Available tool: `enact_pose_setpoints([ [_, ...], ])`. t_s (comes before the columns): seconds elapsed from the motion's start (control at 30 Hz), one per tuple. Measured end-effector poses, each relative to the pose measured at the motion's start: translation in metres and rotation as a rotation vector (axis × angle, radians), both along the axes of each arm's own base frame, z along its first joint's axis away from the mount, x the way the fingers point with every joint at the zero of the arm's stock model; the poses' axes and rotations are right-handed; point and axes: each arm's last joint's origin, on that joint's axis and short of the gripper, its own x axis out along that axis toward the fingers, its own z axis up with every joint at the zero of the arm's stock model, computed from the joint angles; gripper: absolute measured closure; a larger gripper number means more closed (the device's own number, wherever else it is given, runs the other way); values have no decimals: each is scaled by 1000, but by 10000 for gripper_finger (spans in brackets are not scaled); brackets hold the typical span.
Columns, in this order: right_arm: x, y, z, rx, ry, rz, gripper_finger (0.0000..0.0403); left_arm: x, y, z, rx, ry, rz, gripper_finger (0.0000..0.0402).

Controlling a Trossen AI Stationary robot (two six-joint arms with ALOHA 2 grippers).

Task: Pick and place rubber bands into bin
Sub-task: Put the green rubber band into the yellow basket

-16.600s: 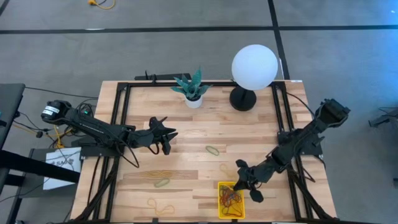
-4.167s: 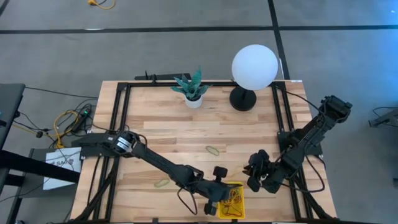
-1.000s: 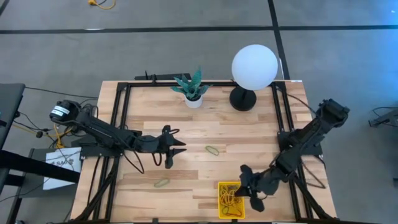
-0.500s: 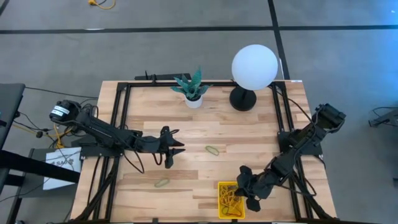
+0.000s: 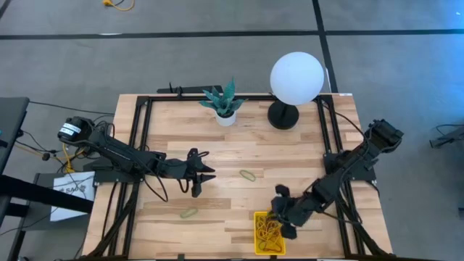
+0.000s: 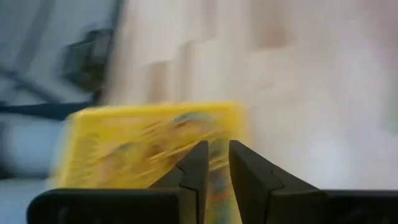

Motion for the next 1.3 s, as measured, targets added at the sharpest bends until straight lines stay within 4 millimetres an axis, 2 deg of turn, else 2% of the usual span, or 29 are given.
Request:
enact_pose_setpoints([
  [0.1, 13, -21, 7, -142, -44, -77, 344, 0, 0, 0, 10, 0, 10, 301],
  [0.2, 30, -45, 10, -161, -58, -186, 344, 0, 1, -1, 21, 4, 43, 301],
  [0.4, 53, -98, -16, -206, 98, -338, 344, -1, 2, -2, 42, 15, 63, 301],
  [0.53, 65, -122, -29, -196, 141, -389, 344, -1, 3, -2, 52, 13, 79, 301],
  [0.67, 76, -131, -41, -126, 158, -350, 344, -1, 3, -2, 53, 12, 83, 301],
  [0.93, 82, -139, -68, -147, 234, -366, 344, -1, 3, -2, 54, 11, 83, 301],
  [1.2, 85, -140, -75, -171, 235, -354, 345, -1, 3, -2, 55, 11, 84, 301],
  [1.3, 84, -138, -74, -175, 229, -339, 357, -1, 3, -2, 54, 11, 84, 301],
])
